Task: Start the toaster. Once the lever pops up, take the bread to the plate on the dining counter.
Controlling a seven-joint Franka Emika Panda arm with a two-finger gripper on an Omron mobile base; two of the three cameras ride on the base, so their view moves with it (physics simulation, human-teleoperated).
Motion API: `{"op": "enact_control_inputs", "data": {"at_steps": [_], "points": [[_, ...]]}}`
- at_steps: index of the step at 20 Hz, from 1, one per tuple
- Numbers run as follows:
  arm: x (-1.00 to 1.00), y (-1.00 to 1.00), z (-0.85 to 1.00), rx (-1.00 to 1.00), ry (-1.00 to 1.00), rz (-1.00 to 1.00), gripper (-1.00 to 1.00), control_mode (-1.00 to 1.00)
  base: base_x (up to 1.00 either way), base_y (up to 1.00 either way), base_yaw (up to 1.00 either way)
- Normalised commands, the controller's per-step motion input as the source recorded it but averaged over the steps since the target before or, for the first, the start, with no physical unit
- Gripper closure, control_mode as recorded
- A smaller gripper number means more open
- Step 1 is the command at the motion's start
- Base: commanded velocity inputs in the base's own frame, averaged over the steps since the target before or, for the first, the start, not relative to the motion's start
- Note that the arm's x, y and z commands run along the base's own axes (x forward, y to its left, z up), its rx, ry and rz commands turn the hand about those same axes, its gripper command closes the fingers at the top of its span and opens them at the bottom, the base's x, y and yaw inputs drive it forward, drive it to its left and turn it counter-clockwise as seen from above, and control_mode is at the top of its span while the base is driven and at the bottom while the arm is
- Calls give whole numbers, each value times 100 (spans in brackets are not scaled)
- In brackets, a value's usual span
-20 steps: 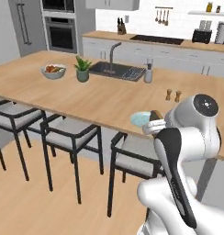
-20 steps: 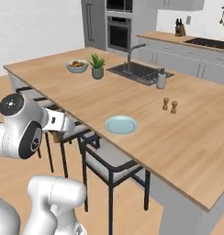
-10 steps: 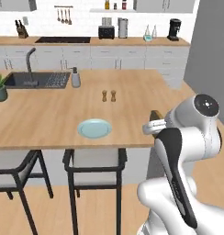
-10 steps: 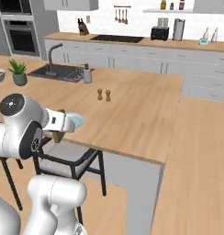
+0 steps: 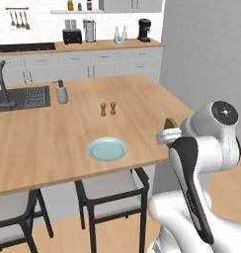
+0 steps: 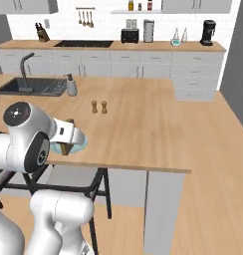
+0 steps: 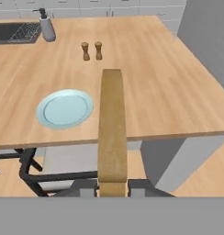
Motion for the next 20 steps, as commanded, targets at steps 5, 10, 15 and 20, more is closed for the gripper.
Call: {"op": "enact_control_inputs", "data": {"at_steps": [5,10,15,20], "points": [[0,0,0,0,0,0,100,100,2,69,-8],[0,0,0,0,0,0,100,100,4,33,3],[0,0,0,0,0,0,100,100,20,6,8],[0,0,0,0,0,0,100,100,16,0,18]]}}
